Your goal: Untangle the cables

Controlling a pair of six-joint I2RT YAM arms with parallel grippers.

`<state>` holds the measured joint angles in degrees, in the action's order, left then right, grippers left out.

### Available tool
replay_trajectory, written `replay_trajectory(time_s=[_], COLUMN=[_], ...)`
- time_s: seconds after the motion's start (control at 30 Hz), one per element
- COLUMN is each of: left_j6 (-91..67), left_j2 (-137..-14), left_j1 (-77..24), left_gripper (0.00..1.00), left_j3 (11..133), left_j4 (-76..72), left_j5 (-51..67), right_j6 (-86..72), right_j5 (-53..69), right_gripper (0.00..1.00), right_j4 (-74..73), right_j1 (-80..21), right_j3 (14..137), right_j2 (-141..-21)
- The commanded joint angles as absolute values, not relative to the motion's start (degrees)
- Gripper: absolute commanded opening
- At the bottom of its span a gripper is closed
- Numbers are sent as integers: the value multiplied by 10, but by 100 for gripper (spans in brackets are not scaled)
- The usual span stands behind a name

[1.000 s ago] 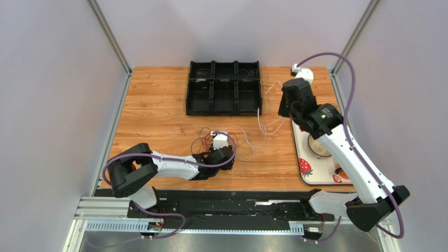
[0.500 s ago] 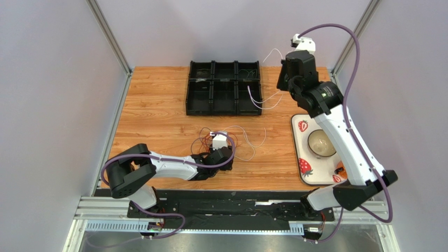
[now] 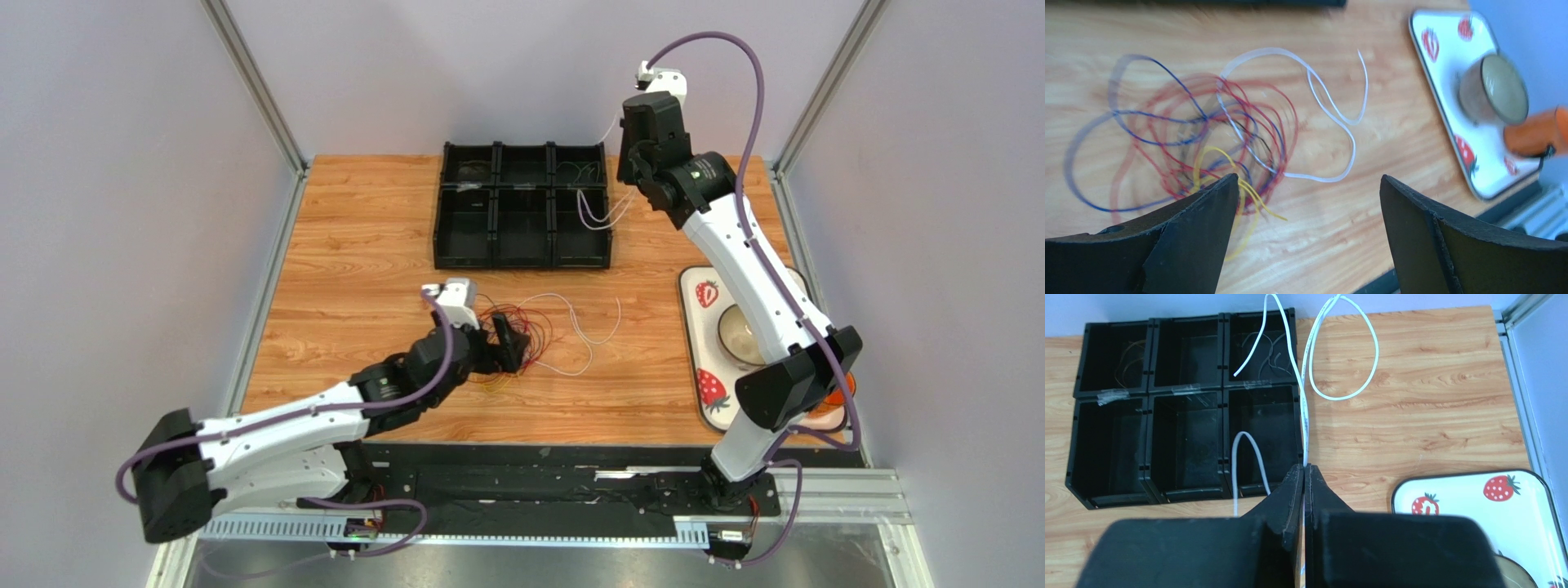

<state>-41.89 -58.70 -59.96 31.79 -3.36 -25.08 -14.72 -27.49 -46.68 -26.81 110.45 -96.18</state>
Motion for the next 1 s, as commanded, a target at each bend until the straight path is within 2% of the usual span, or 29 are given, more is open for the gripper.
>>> replay_trajectory(time_s=[0.0, 0.13, 0.3, 0.7, 0.97], left_j6=[-401, -380, -367, -343, -347], left_j2=[-482, -412, -405, -444, -453], left_j1=[-584, -555, -552, -549, -547], left_gripper=[97, 99, 99, 94, 92], left_j3=[261, 196, 139, 127, 123], left_j4=[-11, -38, -104, -171, -189], left_j5=[-321, -346, -371, -341, -345], right_j6=[-141, -126, -104, -83, -119], right_j5=[-269, -298, -316, -360, -318], right_gripper=[0, 0, 0, 0, 0], right_j4=[-433, -403, -351, -304, -285], right_j1=[-266, -265, -265, -266, -269], right_j3=[1167, 1182, 1165, 1120, 1062], right_j2=[-992, -1026, -1066, -1153, -1169])
